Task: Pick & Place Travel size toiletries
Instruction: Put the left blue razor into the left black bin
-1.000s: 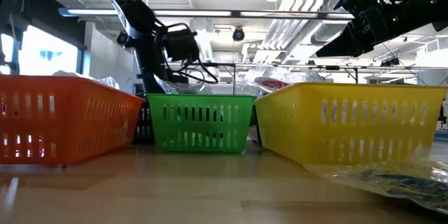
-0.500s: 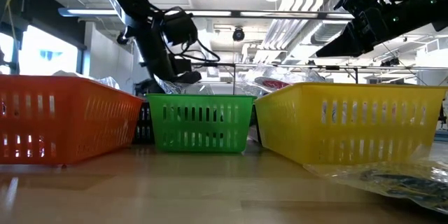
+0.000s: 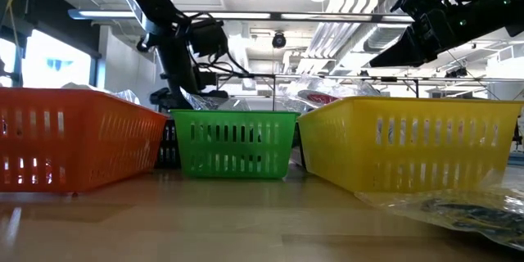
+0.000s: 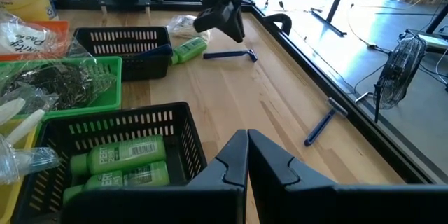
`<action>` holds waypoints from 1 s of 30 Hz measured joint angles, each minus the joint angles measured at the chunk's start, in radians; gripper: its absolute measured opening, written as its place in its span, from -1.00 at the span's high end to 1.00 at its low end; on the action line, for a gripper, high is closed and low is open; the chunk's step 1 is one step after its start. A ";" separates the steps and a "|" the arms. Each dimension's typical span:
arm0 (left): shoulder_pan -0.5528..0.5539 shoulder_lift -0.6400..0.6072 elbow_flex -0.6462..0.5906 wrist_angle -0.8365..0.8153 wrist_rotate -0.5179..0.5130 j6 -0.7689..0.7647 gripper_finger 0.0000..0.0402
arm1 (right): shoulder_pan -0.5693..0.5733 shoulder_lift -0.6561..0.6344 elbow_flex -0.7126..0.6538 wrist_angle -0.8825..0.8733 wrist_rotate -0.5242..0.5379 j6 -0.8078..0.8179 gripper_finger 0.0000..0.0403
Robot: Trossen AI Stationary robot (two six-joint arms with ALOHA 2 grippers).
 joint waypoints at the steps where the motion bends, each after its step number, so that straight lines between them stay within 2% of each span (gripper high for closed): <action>1: 0.006 0.000 0.000 0.000 0.000 -0.011 0.53 | 0.000 0.000 0.000 -0.001 0.000 0.000 0.99; 6: 0.021 0.000 0.000 0.000 0.005 -0.057 0.18 | 0.000 0.000 0.000 -0.001 0.000 0.000 0.99; 11: 0.018 0.000 0.001 0.000 0.007 -0.054 0.02 | 0.000 0.000 0.000 -0.001 0.000 0.000 0.99; 23: 0.019 0.111 0.001 0.023 0.050 -0.125 0.10 | 0.000 0.000 0.000 -0.002 0.000 0.000 0.99; 30: 0.019 0.129 0.002 0.025 0.053 -0.127 0.20 | 0.000 0.000 0.000 -0.003 0.000 0.000 0.99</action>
